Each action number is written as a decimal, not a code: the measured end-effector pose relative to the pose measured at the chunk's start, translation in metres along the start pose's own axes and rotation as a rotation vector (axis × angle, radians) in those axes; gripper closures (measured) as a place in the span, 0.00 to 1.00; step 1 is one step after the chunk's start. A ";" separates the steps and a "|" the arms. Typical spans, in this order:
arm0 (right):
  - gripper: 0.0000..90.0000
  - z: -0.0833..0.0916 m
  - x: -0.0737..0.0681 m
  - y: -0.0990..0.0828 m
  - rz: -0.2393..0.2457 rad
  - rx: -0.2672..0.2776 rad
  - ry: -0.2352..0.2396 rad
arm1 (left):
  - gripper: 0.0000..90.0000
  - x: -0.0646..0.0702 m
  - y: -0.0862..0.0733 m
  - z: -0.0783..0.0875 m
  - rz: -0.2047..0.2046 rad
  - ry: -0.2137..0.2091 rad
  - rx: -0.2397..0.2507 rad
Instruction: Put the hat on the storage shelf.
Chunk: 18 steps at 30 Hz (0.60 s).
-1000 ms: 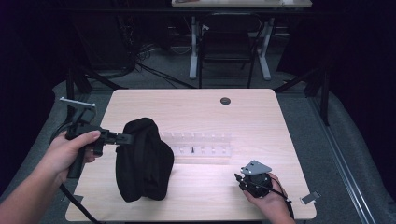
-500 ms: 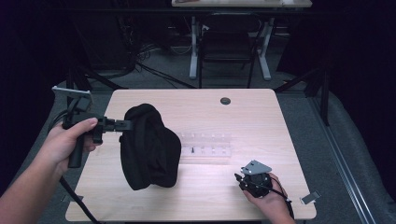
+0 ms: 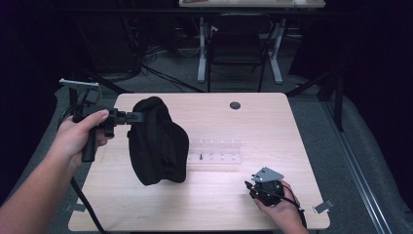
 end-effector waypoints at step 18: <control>0.71 0.001 0.001 -0.001 -0.014 0.009 0.004 | 0.95 0.019 0.022 -0.021 -0.018 0.027 0.022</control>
Point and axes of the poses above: each handheld gripper's, and its own axes: z roughly backward along the jaws, y roughly out of its top, x roughly to its right, the point moved 1 cm from there along -z, roughly forward along the jaws
